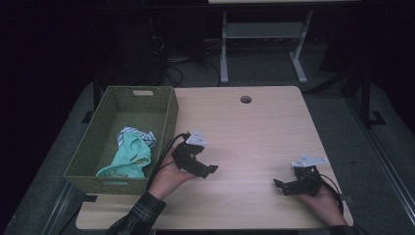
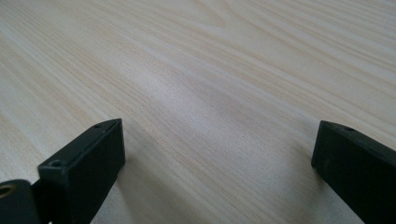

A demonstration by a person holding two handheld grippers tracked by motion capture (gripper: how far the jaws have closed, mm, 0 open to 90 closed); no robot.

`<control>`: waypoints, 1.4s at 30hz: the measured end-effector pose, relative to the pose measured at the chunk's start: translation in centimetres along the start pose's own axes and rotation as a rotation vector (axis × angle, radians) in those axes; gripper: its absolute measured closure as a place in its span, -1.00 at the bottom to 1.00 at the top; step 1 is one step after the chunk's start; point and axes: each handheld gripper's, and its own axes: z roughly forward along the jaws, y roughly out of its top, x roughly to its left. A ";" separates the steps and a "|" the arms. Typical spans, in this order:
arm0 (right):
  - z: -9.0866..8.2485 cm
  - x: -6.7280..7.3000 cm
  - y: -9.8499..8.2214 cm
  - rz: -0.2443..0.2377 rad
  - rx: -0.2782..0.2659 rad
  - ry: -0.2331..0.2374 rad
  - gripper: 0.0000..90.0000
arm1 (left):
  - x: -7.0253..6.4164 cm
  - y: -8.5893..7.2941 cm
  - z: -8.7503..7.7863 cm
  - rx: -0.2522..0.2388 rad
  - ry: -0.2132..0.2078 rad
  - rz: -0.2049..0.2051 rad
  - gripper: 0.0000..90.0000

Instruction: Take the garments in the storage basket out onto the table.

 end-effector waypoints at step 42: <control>0.0 -0.1 0.0 -0.009 -0.004 0.006 -0.95 | 2.0 1.8 -3.6 -0.059 -0.021 0.036 -0.69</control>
